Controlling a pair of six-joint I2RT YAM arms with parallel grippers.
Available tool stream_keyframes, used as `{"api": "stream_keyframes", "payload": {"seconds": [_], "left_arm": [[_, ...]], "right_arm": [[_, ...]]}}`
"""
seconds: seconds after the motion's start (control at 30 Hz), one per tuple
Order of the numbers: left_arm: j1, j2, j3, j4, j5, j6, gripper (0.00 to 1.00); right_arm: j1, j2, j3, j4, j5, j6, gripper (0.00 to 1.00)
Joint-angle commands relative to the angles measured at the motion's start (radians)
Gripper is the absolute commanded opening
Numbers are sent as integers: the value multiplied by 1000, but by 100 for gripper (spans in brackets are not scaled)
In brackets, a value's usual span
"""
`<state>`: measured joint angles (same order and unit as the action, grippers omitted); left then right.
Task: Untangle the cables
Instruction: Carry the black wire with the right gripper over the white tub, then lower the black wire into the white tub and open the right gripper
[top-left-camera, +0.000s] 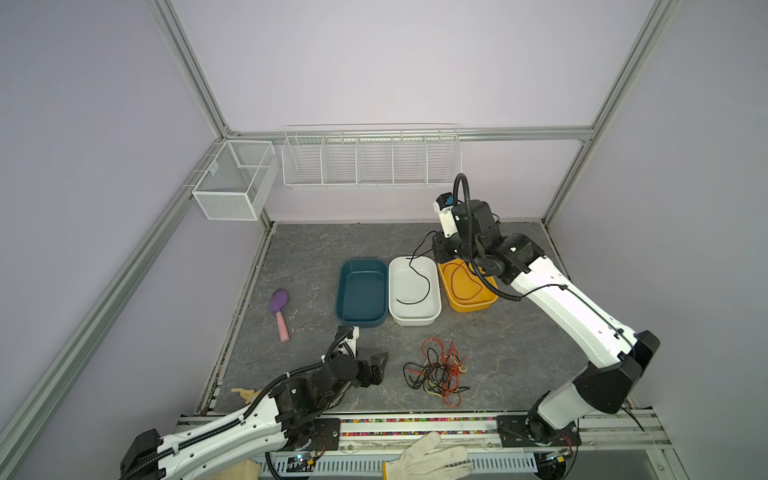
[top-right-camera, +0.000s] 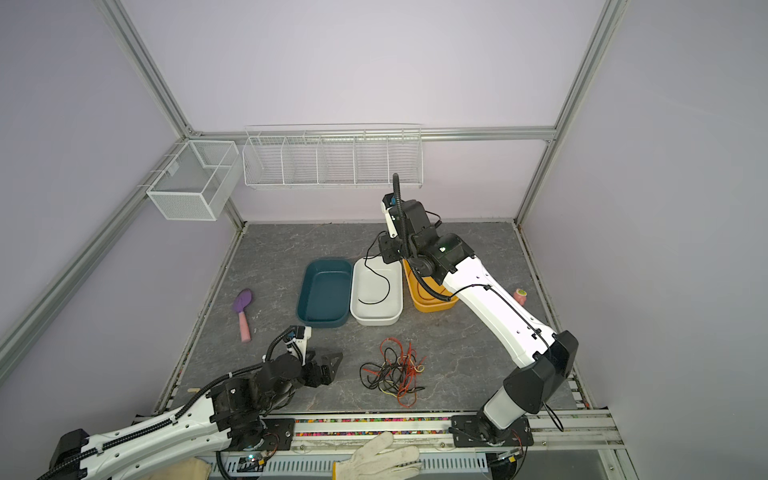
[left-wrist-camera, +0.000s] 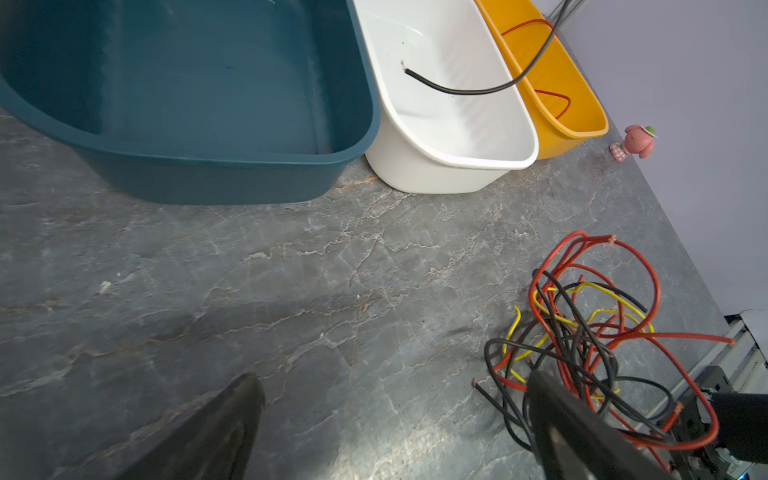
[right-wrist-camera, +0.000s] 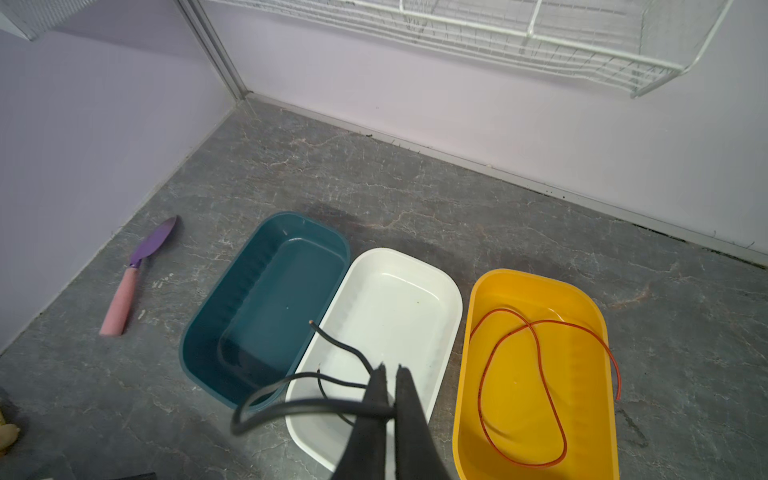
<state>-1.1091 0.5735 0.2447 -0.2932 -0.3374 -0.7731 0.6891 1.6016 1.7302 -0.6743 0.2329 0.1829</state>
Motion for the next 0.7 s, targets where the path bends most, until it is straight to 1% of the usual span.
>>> {"api": "stream_keyframes", "payload": {"seconds": [0.0, 0.17, 0.37, 0.67], "left_arm": [[-3, 22, -6, -1, -17, 9, 100], [-3, 73, 0, 29, -17, 22, 100], [-5, 112, 5, 49, -18, 33, 100], [-5, 113, 2, 50, -22, 33, 100]], "right_arm": [[-10, 30, -22, 59, 45, -24, 7], [-10, 78, -51, 77, 63, -25, 7], [-11, 126, -102, 93, 59, -4, 7], [-9, 183, -156, 102, 34, 40, 7]]}}
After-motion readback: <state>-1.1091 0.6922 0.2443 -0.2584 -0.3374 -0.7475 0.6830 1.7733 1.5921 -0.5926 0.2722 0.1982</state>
